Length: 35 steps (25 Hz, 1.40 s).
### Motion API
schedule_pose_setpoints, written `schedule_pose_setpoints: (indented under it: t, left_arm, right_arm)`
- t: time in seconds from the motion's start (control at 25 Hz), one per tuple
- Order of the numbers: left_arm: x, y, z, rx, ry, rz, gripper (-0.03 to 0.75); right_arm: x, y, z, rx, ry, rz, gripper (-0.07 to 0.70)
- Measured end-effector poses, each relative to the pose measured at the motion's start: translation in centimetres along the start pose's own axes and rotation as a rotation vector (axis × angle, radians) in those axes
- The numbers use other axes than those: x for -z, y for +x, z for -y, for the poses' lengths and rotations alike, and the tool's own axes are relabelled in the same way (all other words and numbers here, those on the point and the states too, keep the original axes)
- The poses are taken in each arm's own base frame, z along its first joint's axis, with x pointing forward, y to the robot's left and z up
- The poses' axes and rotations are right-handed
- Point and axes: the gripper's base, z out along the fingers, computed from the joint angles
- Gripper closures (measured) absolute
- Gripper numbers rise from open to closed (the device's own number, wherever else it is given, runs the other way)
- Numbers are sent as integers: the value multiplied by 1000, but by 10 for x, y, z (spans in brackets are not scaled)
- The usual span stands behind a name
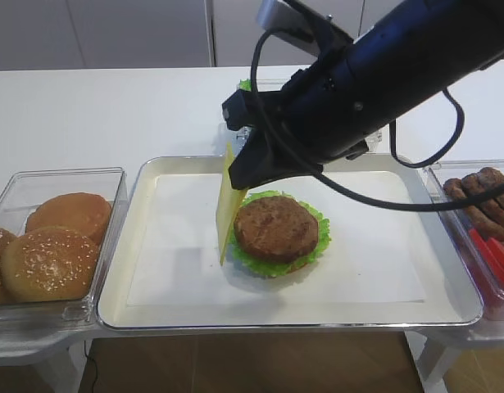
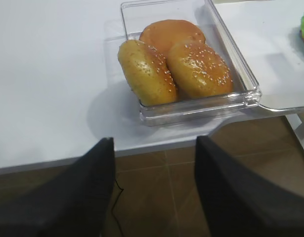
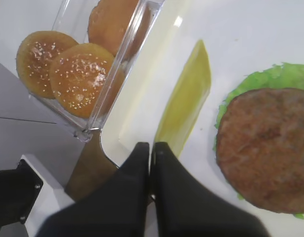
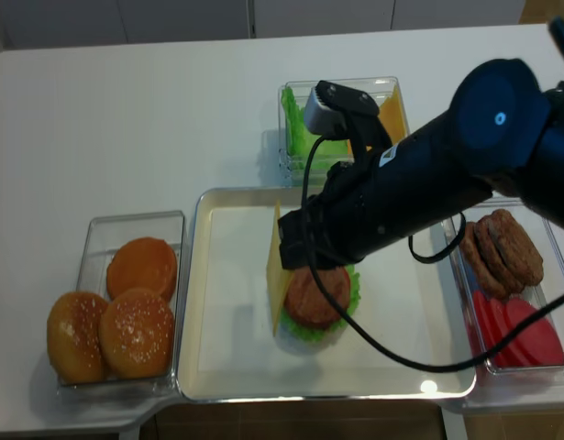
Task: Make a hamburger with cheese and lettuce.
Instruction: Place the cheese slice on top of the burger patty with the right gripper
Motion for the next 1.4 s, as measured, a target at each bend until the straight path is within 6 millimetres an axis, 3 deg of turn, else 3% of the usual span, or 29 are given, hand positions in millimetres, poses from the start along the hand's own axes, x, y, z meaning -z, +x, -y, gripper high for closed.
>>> schedule_pose_setpoints:
  t: [0.8,1.4]
  left_arm:
    - [0,0,0,-1,2,0,328]
    - [0,0,0,-1,2,0,328]
  right_arm:
    - [-5,3,25,131,240,-66,622]
    - [-3,4,34,119,338,-81,622]
